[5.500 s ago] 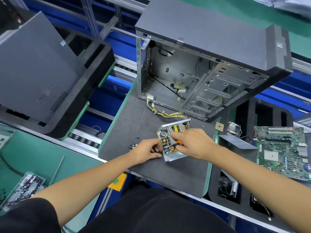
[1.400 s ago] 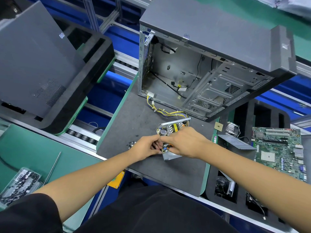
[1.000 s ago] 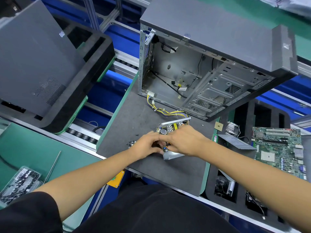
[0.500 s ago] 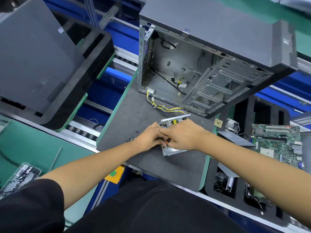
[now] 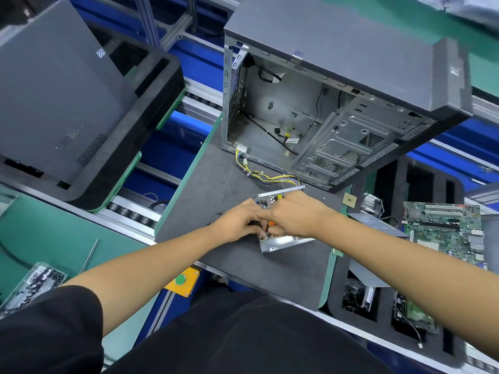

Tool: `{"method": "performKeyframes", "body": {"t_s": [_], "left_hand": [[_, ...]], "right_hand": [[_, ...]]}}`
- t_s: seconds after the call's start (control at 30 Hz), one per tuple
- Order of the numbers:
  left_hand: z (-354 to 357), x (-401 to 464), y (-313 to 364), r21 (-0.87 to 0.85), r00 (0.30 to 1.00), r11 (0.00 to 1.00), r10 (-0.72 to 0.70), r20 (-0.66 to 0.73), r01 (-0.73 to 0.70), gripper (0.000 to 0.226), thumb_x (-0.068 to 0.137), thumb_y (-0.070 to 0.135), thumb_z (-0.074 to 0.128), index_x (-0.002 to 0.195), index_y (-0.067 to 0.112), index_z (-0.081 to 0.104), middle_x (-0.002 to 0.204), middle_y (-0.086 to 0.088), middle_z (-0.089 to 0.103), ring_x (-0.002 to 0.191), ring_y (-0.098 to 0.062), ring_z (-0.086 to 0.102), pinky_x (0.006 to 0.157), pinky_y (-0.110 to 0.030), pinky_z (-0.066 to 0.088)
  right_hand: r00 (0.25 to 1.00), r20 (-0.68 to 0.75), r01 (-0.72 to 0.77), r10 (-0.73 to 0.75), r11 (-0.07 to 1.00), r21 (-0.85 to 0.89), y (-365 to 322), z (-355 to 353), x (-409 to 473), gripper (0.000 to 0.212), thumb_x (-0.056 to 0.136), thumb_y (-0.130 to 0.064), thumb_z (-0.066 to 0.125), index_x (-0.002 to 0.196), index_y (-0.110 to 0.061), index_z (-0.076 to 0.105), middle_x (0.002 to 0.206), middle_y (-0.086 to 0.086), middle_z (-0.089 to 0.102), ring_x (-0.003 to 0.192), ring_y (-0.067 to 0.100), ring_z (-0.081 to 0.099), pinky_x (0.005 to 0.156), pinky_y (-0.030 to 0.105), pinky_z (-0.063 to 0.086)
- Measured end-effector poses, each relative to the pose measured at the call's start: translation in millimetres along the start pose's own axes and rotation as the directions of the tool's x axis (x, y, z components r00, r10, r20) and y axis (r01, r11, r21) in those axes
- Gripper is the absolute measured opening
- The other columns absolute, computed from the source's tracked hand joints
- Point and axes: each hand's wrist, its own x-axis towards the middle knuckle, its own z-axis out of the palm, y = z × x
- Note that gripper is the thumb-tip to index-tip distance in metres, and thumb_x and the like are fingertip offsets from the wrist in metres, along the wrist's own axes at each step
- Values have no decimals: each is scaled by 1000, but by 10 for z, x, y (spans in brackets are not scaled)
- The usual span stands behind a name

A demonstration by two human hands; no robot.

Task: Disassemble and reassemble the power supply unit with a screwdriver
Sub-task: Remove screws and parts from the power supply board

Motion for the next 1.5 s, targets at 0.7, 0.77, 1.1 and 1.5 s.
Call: {"method": "performKeyframes", "body": {"t_s": [0.7,0.77,1.1,1.5], "left_hand": [[-27,-5,7,6,998,998,63,10,-63,15,86,27,79,99,26,74,94,2,69,98,-20,50,89,-34,43],[-19,-2,-21,28,998,998,52,34,-53,11,87,24,79,90,14,76,94,1,72,96,-15,46,87,-32,39],[-69,31,49,18,998,1000,-6,58,5,16,83,22,82,85,7,76,86,-6,72,91,-14,49,86,-33,43],[-89,30,99,16,992,995,-103,74,102,24,82,18,84,100,5,76,94,-10,65,91,-25,62,85,-45,50]], "right_hand": [[994,-53,95,-93,994,44,7,-7,-51,50,92,-45,18,125,-23,48,99,5,61,59,31,52,52,39,46],[988,-11,156,-156,987,23,33,-38,-61,33,95,-36,25,120,-27,44,103,4,60,55,30,46,44,36,37],[990,22,143,-142,988,-59,21,6,-20,22,106,-33,29,115,-22,45,90,5,69,70,32,61,62,37,46],[995,-63,79,-73,993,90,38,-60,-62,29,98,-33,42,124,-21,49,97,0,62,59,29,41,53,38,40]]}}
